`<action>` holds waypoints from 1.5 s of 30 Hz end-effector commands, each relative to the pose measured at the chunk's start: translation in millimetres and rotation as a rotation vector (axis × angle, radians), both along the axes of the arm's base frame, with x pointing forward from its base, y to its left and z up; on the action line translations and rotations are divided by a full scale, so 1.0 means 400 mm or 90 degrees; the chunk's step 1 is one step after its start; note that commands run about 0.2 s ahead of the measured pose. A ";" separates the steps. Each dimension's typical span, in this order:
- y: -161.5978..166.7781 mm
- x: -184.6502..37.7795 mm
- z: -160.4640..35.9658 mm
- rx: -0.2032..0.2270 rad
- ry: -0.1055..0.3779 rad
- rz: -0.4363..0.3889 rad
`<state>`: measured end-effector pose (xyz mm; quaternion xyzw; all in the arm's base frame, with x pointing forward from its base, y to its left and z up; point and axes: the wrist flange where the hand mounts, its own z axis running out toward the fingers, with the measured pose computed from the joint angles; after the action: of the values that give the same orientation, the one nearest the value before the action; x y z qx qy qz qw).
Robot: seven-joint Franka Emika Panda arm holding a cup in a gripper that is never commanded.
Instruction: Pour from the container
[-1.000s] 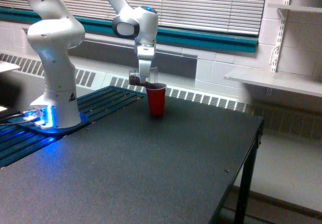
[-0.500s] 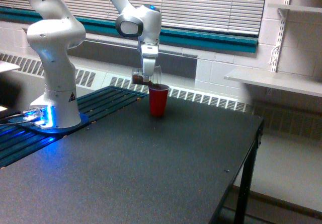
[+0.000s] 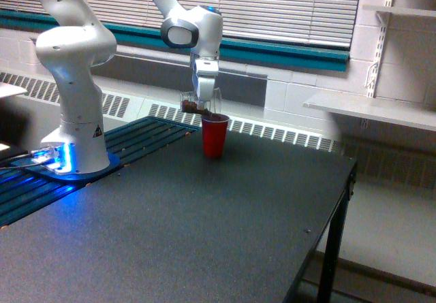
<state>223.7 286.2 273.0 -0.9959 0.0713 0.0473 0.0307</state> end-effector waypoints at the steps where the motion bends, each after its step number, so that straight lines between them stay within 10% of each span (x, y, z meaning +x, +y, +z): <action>1: 0.010 -0.001 0.008 -0.003 0.006 0.018; 45: -0.012 0.004 0.027 -0.053 0.033 0.073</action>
<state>222.0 280.2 282.9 -0.9973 0.0273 0.0675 -0.0130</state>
